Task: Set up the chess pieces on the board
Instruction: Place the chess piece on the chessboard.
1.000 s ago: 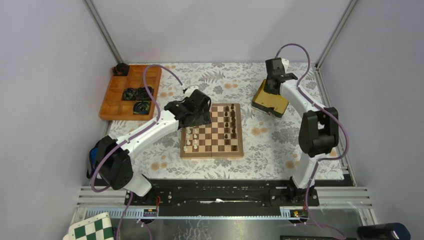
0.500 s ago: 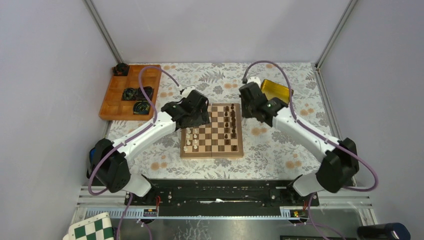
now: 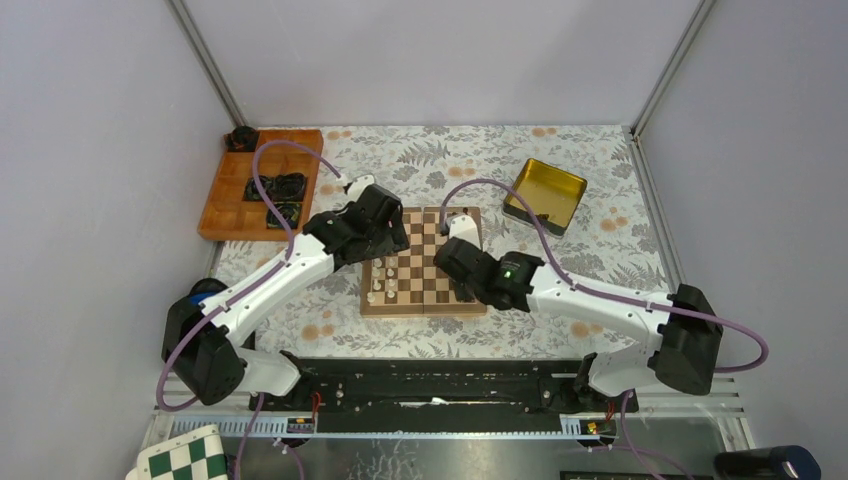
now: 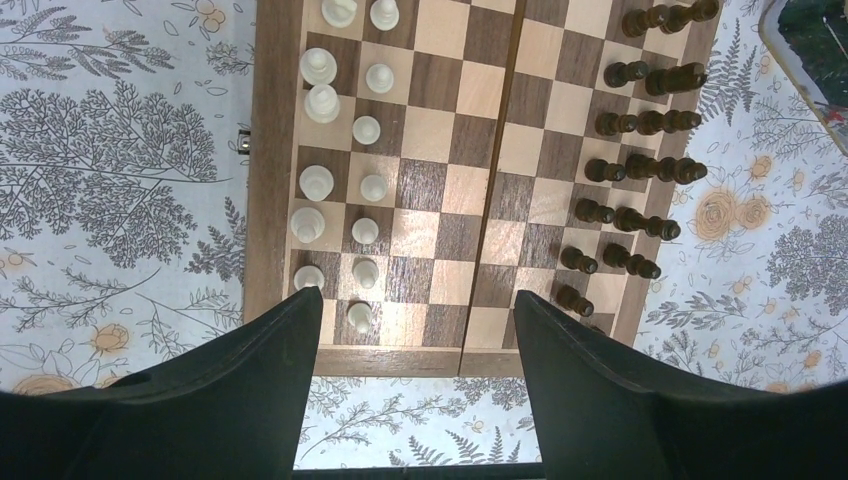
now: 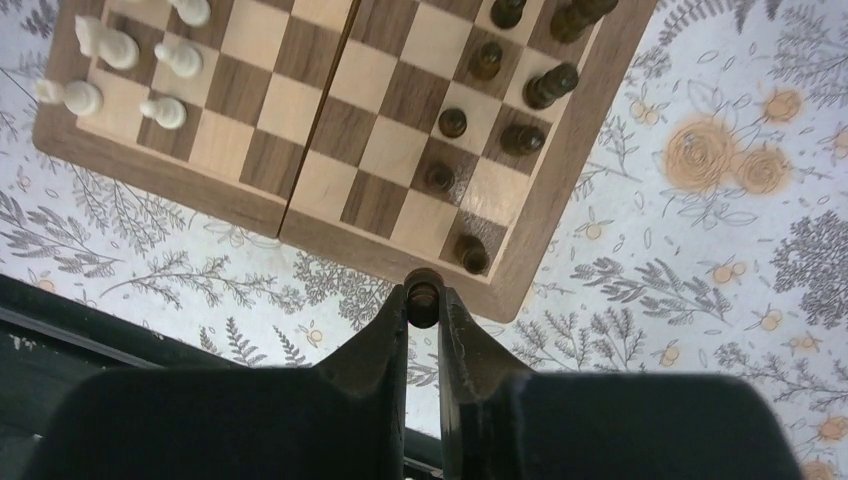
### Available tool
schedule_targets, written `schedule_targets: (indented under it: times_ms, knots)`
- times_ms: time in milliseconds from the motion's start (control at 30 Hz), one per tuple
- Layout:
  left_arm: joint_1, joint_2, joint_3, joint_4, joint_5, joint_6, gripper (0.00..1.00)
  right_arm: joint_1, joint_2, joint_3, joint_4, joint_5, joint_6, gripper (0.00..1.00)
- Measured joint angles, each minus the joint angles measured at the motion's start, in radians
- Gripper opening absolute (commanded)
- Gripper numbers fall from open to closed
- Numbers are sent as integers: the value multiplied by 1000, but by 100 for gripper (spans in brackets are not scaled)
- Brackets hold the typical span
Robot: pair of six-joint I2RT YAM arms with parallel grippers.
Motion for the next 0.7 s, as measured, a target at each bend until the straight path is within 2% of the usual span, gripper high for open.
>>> schedule_targets:
  times_ms: [300, 700]
  knots:
    - [0, -8, -9, -11, -1, -9, 78, 94, -2, -116, 61, 67, 82, 0]
    - [0, 5, -9, -14, 0, -12, 78, 103, 13, -202, 197, 102, 134, 0]
